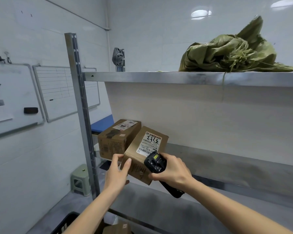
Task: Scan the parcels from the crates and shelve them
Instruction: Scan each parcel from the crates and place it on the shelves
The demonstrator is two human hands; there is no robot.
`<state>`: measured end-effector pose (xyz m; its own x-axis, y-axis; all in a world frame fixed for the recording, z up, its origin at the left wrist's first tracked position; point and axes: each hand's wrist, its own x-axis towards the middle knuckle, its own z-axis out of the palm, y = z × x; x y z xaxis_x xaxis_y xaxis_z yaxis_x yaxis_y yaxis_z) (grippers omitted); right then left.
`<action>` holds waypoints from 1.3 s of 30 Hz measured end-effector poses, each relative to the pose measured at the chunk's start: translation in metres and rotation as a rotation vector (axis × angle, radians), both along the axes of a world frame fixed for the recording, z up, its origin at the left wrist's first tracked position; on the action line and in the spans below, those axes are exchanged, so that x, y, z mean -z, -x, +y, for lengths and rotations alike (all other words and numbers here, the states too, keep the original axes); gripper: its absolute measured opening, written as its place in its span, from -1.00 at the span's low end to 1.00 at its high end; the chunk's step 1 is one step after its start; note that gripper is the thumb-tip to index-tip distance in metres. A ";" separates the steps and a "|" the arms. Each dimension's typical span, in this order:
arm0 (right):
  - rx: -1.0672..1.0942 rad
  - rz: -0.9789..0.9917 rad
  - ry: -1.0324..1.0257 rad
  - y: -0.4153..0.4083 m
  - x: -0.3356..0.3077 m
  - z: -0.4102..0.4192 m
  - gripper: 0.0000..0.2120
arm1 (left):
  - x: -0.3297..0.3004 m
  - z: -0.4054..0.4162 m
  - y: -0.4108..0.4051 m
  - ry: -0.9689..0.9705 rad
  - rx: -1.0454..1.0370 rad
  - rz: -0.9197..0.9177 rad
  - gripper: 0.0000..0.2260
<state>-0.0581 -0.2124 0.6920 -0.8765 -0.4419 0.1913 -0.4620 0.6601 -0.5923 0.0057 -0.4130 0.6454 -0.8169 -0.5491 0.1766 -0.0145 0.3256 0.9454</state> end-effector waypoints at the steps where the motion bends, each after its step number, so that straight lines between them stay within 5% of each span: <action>1: 0.005 -0.001 -0.007 0.004 0.001 -0.002 -0.49 | 0.002 -0.002 0.004 0.009 -0.001 -0.003 -0.80; 18: -0.050 -0.026 -0.009 0.055 -0.011 -0.041 -0.53 | 0.021 -0.031 0.054 -0.095 -0.045 0.002 -0.71; 25: -0.045 -0.039 0.050 0.070 -0.017 -0.040 -0.70 | 0.025 -0.028 0.071 -0.087 -0.049 0.062 -0.64; 39: -0.028 -0.058 -0.011 0.102 -0.017 -0.042 -0.63 | 0.029 -0.014 0.087 -0.045 -0.009 0.064 -0.62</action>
